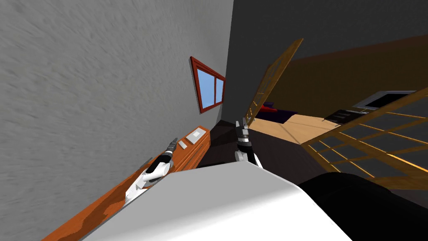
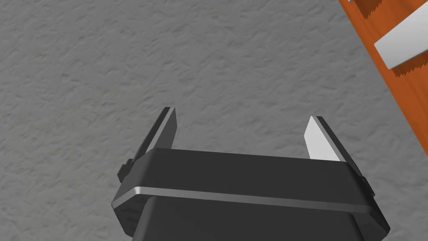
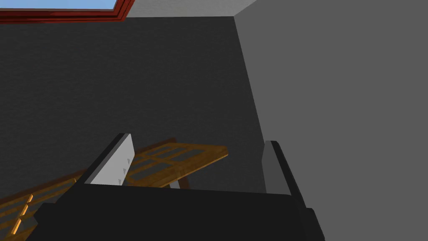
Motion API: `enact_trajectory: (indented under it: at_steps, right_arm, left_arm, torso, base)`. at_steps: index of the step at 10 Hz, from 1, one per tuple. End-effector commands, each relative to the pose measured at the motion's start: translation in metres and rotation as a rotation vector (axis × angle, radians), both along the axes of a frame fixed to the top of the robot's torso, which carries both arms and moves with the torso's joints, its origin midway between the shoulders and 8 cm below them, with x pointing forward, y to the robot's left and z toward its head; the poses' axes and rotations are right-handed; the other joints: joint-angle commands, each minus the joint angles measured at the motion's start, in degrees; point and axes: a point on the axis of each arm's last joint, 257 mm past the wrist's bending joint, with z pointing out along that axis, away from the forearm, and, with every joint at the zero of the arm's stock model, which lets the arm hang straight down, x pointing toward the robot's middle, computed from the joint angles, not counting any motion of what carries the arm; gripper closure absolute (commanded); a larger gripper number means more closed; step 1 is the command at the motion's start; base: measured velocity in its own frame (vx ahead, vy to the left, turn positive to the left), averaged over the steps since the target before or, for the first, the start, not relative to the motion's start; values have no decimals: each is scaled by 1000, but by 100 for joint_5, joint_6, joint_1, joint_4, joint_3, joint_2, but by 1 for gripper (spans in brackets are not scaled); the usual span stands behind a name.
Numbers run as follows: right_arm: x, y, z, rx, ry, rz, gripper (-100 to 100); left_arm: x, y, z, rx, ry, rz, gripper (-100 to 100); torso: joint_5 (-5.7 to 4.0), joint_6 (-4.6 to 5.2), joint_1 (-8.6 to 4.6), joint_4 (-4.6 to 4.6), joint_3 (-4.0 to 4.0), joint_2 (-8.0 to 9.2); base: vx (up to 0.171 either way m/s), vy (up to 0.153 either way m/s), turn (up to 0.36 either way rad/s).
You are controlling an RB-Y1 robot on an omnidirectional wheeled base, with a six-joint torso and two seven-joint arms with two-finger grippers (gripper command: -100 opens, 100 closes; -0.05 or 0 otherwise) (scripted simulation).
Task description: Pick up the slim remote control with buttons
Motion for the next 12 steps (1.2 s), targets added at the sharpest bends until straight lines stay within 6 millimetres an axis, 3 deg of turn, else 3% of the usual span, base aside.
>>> enact_trajectory:
  at_steps: [1,6,12]
  right_arm:
    - [0,0,0,0,0,0,0]
    - [0,0,0,0,0,0,0]
    - [0,0,0,0,0,0,0]
  left_arm:
    - [-6,12,-18,4,53,21,-100]
    - [-29,71,-74,20,260,103,-100]
    - [-78,129,-133,1,494,200,-100]
  torso:
    - [0,0,0,0,0,0]
    - [1,-7,3,-1,-1,-2]
    - [2,-10,9,-2,-4,-6]
  base:
    - [-4,10,-197]
    - [2,14,-233]
    - [11,23,-225]
